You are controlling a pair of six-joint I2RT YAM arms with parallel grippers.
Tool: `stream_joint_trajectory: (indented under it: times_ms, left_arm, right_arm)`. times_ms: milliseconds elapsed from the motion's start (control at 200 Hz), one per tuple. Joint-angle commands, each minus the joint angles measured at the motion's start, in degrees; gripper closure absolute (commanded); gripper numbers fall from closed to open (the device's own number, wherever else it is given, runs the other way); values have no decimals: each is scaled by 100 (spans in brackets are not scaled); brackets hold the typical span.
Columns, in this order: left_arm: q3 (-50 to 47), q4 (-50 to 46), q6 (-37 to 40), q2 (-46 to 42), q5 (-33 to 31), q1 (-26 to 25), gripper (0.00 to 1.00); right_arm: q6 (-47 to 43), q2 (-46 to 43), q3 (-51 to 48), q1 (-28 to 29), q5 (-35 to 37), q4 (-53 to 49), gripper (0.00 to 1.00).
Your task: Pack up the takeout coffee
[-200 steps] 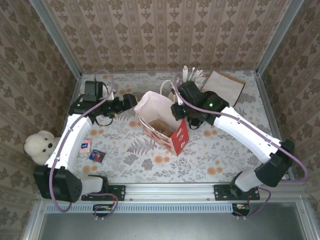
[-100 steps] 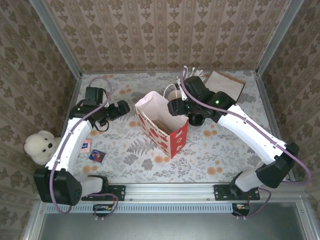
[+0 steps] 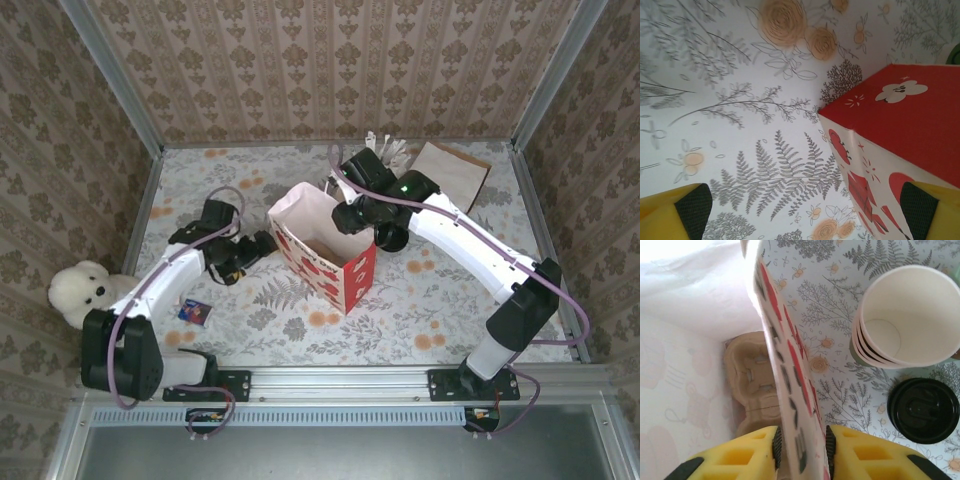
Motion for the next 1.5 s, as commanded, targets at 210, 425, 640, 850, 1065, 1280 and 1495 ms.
stream_joint_trajectory:
  times_ms: [210, 425, 640, 850, 1065, 1280, 1495]
  left_arm:
    - [646, 358, -251, 295, -26, -172, 0]
    - [1041, 207, 103, 479, 135, -29, 0]
    - [1117, 116, 111, 864, 294, -23, 0]
    - [1326, -71, 213, 680, -76, -16, 0]
    - [1389, -50, 173, 544, -332, 2, 0]
    - [1362, 139, 248, 279, -506, 139, 0]
    - [1084, 433, 336, -91, -671, 273, 0]
  right_arm:
    - [1021, -440, 40, 179, 495, 171, 100]
    - [2202, -785, -861, 221, 840, 375, 100]
    - [2390, -665, -842, 231, 991, 356, 70]
    - [1542, -1030, -482, 171, 658, 95, 36]
    - [1005, -1914, -484, -130, 37, 82, 15]
    - [1050, -2676, -544, -713, 133, 69, 0]
    - [1792, -3476, -1946, -2239, 655, 1079, 0]
